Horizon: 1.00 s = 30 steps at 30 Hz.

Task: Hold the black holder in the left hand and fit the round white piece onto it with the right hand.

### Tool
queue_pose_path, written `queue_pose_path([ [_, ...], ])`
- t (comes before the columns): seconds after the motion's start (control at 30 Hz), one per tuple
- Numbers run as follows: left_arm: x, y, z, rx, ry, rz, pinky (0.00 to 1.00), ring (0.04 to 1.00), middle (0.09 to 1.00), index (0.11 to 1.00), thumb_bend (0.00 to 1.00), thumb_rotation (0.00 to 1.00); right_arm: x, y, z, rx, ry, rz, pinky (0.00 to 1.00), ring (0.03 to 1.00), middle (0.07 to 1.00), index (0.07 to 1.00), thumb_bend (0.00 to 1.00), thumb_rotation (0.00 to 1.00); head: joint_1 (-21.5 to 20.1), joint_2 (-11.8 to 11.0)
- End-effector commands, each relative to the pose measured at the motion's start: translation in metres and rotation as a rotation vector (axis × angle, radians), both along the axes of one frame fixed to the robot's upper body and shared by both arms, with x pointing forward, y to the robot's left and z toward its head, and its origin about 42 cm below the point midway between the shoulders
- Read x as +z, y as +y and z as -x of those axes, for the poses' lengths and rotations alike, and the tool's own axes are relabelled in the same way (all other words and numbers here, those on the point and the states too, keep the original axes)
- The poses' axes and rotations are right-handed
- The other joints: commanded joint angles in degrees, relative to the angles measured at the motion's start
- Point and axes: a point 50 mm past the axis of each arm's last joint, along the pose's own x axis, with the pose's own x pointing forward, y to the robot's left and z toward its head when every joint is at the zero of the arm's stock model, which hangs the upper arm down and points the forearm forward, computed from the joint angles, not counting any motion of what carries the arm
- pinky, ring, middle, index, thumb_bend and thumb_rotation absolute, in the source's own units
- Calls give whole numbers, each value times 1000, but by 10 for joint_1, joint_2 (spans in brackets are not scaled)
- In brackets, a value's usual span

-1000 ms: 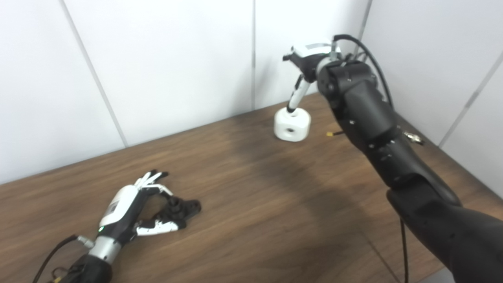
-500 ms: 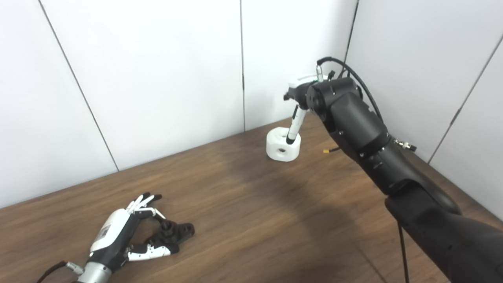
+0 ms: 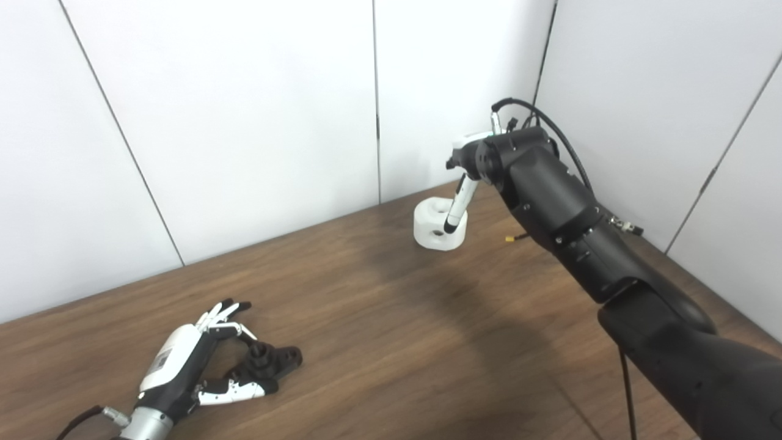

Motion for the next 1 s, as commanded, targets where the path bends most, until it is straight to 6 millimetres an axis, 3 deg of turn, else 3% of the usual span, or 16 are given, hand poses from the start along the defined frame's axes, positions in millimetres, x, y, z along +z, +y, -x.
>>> queue_pose_path([
  [0.0,-64,22,38,15,219,-157,1000,1000,924,481,524,57,21,-6,-3,-12,-115,-1,819,1000,1000,951,982,410,-1,1],
  [0.13,-66,21,39,17,221,-159,1000,1000,923,481,524,56,8,-12,-6,-28,-155,-41,800,1000,1000,940,948,380,9,0],
  [0.3,-66,20,41,19,222,-150,1000,1000,918,481,524,57,-10,-13,-8,-26,-173,-93,857,1000,1000,926,915,328,17,2],
  [0.43,-66,18,43,18,223,-152,1000,1000,920,481,525,58,-21,-12,-12,-8,-195,-98,861,995,1000,899,934,337,21,5],
  [0.67,-67,18,43,18,233,-139,1000,1000,928,481,525,59,-26,-9,-20,15,-242,-94,912,982,1000,874,974,389,23,8],
  [0.97,-67,19,45,15,232,-137,1000,1000,928,481,524,58,-26,-4,-26,27,-262,-109,914,972,998,861,959,377,26,13],
])
